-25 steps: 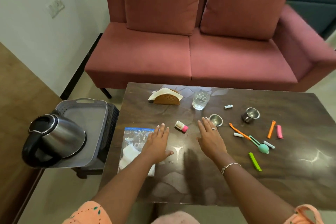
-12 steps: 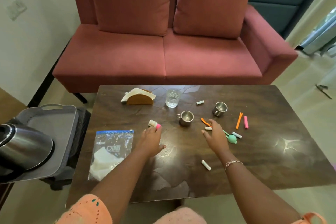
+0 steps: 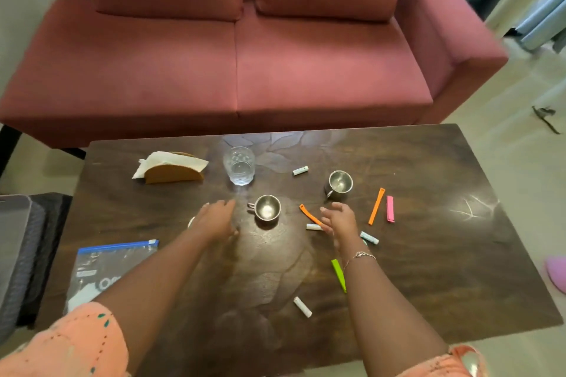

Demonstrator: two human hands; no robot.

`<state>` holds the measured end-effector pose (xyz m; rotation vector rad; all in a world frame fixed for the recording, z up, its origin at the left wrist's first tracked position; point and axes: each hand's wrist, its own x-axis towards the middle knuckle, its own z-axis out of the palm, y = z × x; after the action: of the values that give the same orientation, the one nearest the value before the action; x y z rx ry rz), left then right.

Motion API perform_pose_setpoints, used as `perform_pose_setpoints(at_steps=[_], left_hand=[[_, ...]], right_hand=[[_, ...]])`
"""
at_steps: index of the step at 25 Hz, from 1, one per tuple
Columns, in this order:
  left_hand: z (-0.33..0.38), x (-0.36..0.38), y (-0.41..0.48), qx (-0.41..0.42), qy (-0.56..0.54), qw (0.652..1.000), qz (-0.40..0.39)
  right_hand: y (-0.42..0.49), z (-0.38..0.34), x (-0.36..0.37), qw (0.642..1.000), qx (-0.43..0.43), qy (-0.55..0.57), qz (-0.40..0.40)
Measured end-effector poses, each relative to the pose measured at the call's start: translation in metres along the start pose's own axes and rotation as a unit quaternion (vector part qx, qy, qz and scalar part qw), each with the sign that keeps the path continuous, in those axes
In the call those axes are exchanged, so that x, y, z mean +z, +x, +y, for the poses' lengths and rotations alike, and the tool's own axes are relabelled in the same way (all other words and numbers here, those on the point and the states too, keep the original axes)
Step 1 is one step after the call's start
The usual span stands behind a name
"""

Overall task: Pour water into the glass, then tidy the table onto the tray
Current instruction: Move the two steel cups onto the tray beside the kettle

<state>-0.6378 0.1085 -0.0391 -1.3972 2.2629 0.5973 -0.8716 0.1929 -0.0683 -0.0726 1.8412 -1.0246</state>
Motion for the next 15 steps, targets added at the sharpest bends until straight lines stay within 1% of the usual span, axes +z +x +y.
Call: perform_pose_setpoints(at_steps=[2,7,11,13,15], left_hand=[[0.008,0.003,0.026,0.001,0.0,1.0,-0.025],[0.02,0.021,0.078,0.001,-0.018,0.998,-0.059],[0.023,0.028,0.1,-0.009,-0.057,0.993,-0.099],[0.022,0.03,0.106,-0.024,-0.066,0.991,-0.111],[0.021,0.035,0.108,-0.047,-0.046,0.989,-0.135]], right_hand=[[0.025,-0.005,0.001,0.994,0.061,0.087,-0.01],[0.078,-0.007,0.008,0.968,0.135,0.209,-0.026],[0.1,-0.001,0.016,0.95,0.172,0.257,-0.036],[0.107,0.0,0.018,0.952,0.166,0.254,-0.03],[0.11,0.0,0.019,0.958,0.149,0.244,-0.012]])
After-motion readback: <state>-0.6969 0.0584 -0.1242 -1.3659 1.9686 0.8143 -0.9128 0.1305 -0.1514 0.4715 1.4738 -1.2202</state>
